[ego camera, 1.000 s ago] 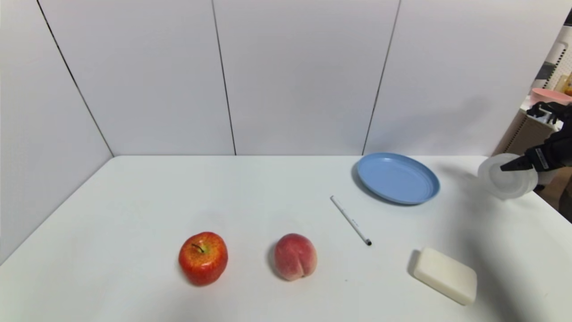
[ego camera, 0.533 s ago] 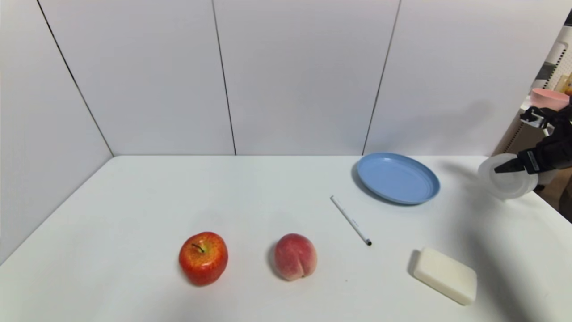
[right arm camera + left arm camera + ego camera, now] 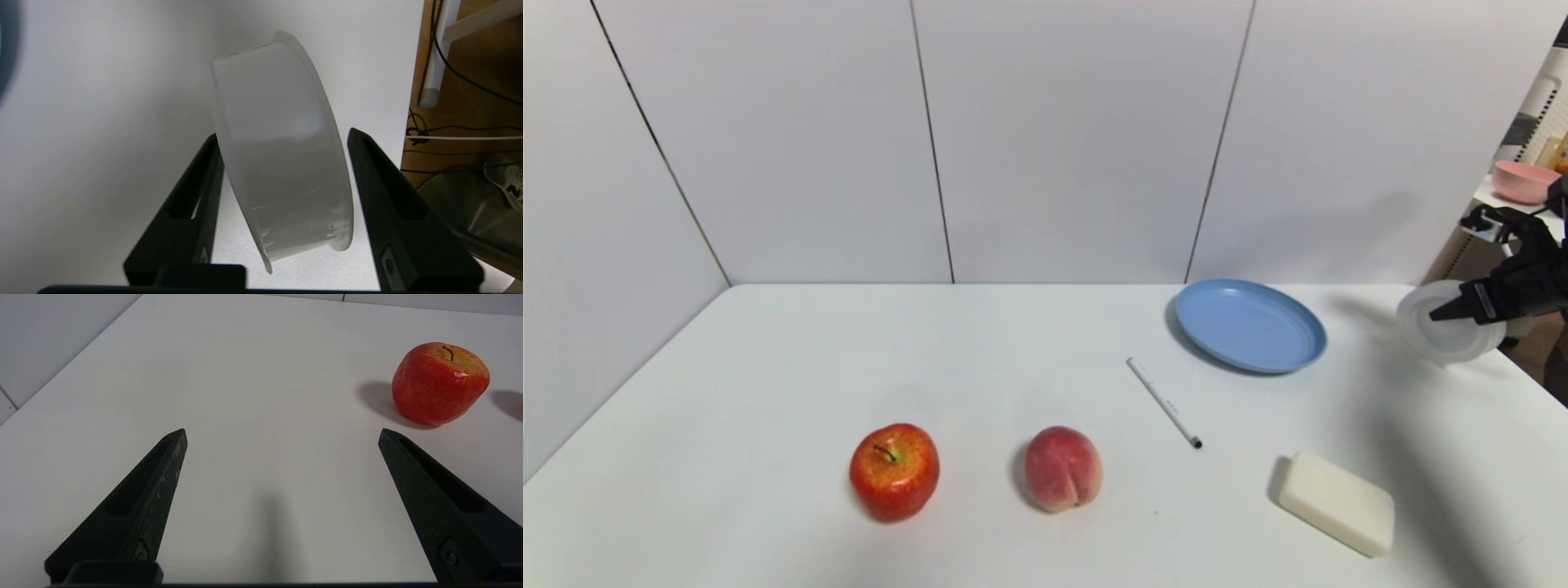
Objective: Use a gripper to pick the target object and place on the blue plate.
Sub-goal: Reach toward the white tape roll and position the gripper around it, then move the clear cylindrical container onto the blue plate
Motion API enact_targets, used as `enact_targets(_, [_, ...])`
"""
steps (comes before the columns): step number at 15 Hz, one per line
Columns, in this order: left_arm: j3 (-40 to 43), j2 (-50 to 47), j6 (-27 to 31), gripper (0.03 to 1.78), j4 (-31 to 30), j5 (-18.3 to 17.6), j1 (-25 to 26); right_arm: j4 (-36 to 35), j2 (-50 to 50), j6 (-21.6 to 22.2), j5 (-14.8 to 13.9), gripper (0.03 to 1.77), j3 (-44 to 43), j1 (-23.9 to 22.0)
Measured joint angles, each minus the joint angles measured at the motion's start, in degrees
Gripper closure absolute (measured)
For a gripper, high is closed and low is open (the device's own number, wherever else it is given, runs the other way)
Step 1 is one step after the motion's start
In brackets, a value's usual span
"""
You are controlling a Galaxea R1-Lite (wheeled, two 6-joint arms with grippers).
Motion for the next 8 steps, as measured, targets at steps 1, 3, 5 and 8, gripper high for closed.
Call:
enact_targets(1, [0.0, 0.0, 0.0, 0.12, 0.0, 0.0, 0.0, 0.0, 0.0, 0.0, 0.0, 0.95, 0.1, 0.0])
enact_targets(3, [0.0, 0.0, 0.0, 0.12, 0.0, 0.0, 0.0, 0.1, 0.0, 0.1, -0.1, 1.24, 0.2, 0.1])
enact_targets(5, [0.0, 0.0, 0.0, 0.12, 0.0, 0.0, 0.0, 0.1, -0.1, 0.0, -0.1, 1.23, 0.7, 0.0])
enact_targets(8, [0.0, 0.0, 0.0, 0.12, 0.0, 0.0, 0.0, 0.1, -0.4, 0.9, -0.1, 1.23, 1.0, -0.1])
